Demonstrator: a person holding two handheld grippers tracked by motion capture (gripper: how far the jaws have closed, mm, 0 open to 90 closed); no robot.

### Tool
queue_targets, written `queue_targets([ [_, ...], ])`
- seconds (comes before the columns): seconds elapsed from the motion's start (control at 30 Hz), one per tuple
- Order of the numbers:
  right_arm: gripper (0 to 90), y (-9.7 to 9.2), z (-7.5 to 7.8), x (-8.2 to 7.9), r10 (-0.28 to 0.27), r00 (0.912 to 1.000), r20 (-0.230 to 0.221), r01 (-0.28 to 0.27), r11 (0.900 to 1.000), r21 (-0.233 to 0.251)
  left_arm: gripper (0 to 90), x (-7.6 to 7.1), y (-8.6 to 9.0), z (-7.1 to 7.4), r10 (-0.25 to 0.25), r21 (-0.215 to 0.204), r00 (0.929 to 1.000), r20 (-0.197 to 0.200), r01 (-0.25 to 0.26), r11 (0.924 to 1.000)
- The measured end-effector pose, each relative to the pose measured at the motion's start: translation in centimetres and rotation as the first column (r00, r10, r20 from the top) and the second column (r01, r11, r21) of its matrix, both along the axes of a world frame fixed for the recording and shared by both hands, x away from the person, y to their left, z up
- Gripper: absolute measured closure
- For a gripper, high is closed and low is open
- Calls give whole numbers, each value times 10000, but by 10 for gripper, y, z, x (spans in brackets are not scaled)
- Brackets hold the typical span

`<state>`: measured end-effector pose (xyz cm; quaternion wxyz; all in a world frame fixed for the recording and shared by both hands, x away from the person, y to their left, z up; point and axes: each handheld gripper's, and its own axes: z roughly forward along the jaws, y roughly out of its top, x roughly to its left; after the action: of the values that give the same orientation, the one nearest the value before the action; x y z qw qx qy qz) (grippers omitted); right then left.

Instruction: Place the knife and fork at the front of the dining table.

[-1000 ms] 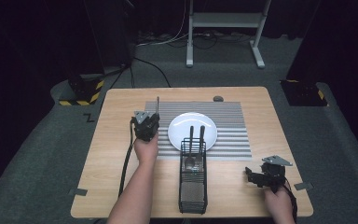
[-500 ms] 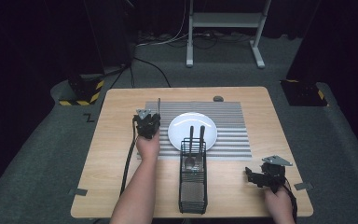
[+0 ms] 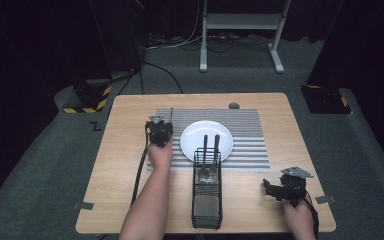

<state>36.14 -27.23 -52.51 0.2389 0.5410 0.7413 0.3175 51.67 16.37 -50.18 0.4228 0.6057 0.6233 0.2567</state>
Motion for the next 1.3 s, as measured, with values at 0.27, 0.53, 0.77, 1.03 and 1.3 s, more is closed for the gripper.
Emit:
queue_targets([
  [0.27,101,0,0,0,-6,10000,-7,6,10000,-7,827,3,1,-4,66,83,9997,-228,-64,9999],
  [0.53,101,0,0,0,4,10000,-9,-4,10000,-6,828,6,3,-6,44,92,9988,-478,-39,10000],
  [0.77,101,0,0,0,2,10000,-7,-2,10000,-7,827,8,7,-8,133,-115,9972,-738,-142,9998],
  [1.03,101,0,0,0,4,10000,-4,-4,10000,-10,825,10,10,-10,222,-326,9950,-976,-255,9991],
  [1.3,101,0,0,0,7,10000,-10,-7,10000,-8,736,12,14,-1,368,-450,9966,-736,-401,9982],
])
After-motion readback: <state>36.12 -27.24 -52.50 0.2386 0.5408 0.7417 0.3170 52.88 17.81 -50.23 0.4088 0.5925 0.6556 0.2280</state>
